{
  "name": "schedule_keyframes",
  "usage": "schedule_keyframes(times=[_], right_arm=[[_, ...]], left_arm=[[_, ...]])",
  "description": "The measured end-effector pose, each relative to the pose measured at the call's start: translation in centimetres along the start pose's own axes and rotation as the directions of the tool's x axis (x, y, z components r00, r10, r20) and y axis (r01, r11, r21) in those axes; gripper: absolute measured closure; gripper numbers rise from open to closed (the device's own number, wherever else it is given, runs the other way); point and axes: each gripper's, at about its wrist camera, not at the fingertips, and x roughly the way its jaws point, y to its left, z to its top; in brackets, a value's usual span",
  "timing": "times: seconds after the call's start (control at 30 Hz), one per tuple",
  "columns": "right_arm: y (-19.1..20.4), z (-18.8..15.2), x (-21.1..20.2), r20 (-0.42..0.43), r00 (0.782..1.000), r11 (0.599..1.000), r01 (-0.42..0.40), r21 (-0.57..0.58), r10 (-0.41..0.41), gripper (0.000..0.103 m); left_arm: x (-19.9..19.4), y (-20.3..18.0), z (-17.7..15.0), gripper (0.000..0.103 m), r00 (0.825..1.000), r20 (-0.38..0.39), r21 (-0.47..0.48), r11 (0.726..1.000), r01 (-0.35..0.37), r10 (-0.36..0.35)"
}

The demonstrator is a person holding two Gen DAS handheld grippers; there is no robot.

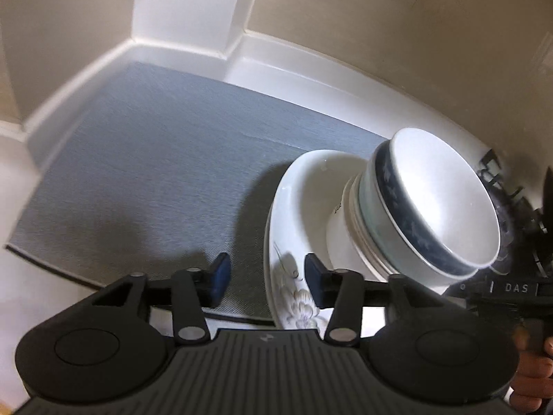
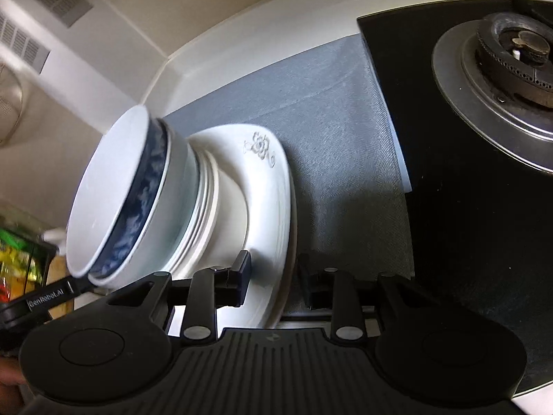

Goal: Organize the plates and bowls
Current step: 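Lower the bowl stack onto the floral white plates and open both grippers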

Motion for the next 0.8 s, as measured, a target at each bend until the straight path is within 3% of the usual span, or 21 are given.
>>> schedule_keyframes(times=[0.23,0.53,0.67,0.73,0.8], right_arm=[[-0.4,-0.5,-0.4,0.003,1.000,1.000,-0.023,-0.020,0.023,0.068],[1.3,-2.0,-2.3,0.081,0.996,0.994,0.052,-0.096,-0.044,0.060],[2.4,-2.9,-3.5,0.166,0.982,0.988,0.105,-0.116,-0.085,0.039],[2.9,-3.1,-3.8,0.191,0.975,0.984,0.139,-0.110,-0.116,0.025],[3.3,-3.2,-4.3,0.212,0.963,0.980,0.185,-0.073,-0.166,0.010]], left_arm=[[-3.3,-1.1,-0.9,0.033,0.997,0.018,-0.003,0.997,-0.071,0.071],[-5.4,-3.1,-2.5,0.020,0.995,0.053,0.063,0.994,-0.085,0.082],[-6.4,-3.8,-2.9,0.014,0.992,0.106,0.116,0.990,-0.083,0.070],[-6.6,-4.0,-3.3,0.001,0.995,0.089,0.159,0.986,-0.057,0.043],[-6.7,-4.1,-3.7,0.000,0.998,0.059,0.205,0.979,-0.021,0.009]])
